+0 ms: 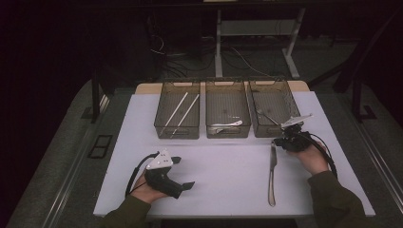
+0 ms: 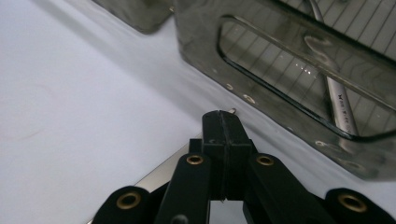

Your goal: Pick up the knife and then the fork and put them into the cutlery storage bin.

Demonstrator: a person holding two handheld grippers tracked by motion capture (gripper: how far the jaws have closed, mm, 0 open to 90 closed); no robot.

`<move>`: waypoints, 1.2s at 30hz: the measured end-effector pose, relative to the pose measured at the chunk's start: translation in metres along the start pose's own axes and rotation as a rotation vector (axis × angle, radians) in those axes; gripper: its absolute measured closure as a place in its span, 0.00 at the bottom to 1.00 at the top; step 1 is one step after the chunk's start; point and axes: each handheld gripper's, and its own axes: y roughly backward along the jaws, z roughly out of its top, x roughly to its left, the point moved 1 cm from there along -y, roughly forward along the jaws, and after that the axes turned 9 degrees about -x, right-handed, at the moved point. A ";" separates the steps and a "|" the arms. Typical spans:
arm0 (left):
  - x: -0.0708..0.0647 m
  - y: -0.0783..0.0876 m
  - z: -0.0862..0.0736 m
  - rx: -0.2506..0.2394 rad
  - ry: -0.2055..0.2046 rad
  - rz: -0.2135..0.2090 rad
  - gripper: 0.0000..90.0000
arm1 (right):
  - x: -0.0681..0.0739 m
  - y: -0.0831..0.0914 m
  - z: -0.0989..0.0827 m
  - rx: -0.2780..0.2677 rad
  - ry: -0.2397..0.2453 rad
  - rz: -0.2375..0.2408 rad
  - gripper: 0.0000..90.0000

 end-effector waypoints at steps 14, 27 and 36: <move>0.000 -0.001 0.000 0.005 0.000 -0.007 0.00 | -0.010 -0.018 -0.005 0.011 -0.040 -0.017 1.00; -0.001 -0.002 -0.001 0.009 0.003 -0.008 0.00 | 0.003 -0.025 0.000 -0.006 -0.007 0.034 1.00; 0.000 -0.001 0.000 0.007 -0.001 -0.010 0.00 | 0.022 -0.036 0.010 -0.007 0.020 0.089 1.00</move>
